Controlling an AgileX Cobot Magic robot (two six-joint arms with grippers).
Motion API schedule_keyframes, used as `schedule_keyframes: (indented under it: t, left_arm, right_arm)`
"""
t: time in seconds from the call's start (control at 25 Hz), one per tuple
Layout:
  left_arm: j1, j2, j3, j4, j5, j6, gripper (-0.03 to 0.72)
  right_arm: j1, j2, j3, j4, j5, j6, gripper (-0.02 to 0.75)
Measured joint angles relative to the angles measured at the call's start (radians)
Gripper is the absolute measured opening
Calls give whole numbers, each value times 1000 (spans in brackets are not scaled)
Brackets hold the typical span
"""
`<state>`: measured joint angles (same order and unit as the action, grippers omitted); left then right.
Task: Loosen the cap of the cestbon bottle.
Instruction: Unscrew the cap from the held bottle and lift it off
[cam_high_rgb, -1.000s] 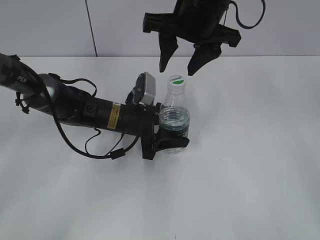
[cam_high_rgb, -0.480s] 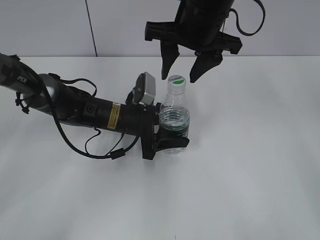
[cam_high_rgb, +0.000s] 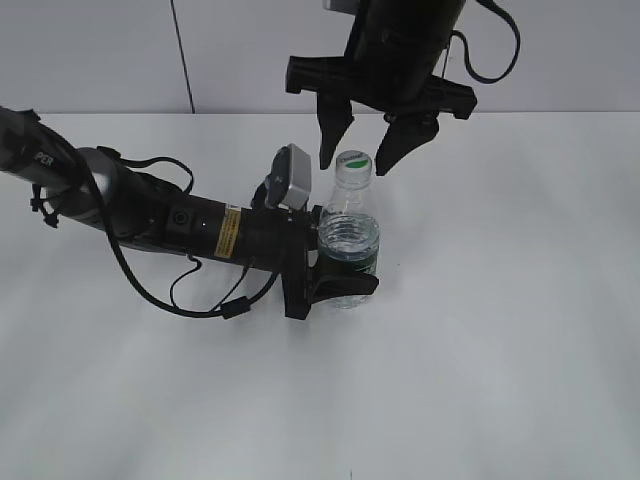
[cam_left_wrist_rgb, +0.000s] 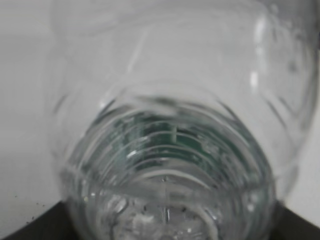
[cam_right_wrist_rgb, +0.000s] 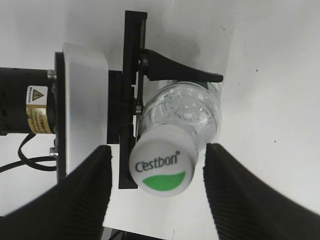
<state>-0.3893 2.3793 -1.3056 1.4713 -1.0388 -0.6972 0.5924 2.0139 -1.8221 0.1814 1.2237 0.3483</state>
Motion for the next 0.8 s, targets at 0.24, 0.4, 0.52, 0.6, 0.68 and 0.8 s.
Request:
schedule_keyframes:
  t: [0.24,0.4,0.52,0.6,0.68,0.8]
  left_arm:
    - [0,0,0,0,0,0,411]
    - [0,0,0,-1,0,0,411]
    - [0,0,0,-1,0,0,411]
    - [0,0,0,-1,0,0,411]
    - [0,0,0,-1,0,0,411]
    - [0,0,0,-1,0,0,411]
  right_arm:
    - [0,0,0,0,0,0,441]
    - [0,0,0,0,0,0,441]
    - [0,0,0,-1,0,1,441]
    - [0,0,0,-1,0,1,428]
    - [0,0,0,-1,0,1,387]
    - [0,0,0,-6,0,1,313]
